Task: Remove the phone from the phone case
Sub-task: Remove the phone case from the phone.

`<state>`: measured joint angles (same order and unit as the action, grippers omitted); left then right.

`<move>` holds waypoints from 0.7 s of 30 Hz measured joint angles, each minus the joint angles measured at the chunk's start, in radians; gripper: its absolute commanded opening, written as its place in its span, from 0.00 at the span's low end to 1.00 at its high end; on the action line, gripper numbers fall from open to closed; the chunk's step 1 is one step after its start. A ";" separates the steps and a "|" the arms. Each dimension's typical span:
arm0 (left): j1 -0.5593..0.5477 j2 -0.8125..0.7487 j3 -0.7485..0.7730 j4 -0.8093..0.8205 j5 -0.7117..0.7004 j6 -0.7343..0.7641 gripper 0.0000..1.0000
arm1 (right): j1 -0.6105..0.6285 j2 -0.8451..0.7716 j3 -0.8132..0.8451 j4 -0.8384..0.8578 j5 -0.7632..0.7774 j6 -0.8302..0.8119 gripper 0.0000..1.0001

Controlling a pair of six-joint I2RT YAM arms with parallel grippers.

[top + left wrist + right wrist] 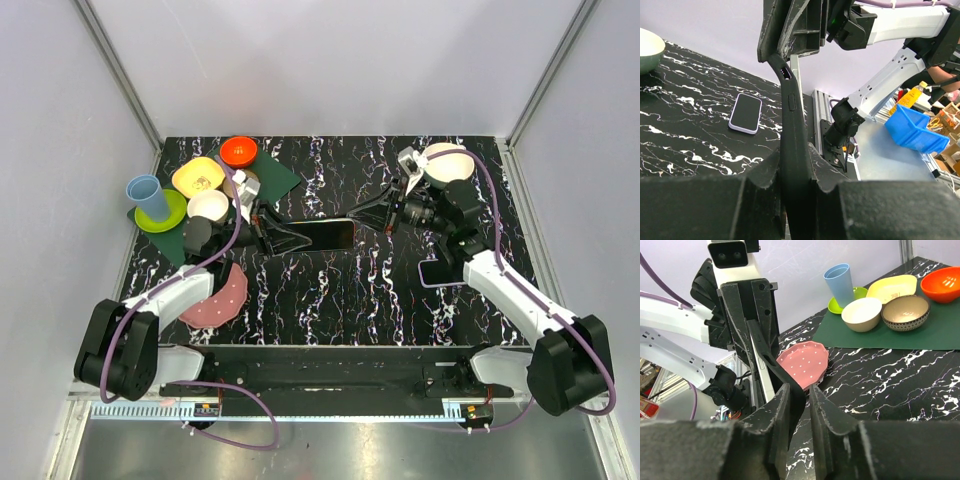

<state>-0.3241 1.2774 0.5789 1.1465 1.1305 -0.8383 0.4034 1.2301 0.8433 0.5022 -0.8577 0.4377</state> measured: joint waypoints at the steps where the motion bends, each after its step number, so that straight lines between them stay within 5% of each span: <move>1: 0.000 -0.005 0.000 0.006 0.003 0.001 0.00 | 0.001 -0.009 -0.001 -0.001 -0.001 -0.001 0.33; 21: -0.027 -0.032 0.000 0.081 0.024 0.028 0.00 | -0.097 -0.102 -0.045 0.088 -0.066 0.145 0.62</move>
<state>-0.3508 1.2457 0.5789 1.2274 1.1545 -0.8104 0.3061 1.1282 0.7979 0.5903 -0.9241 0.5823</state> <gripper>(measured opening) 0.176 0.570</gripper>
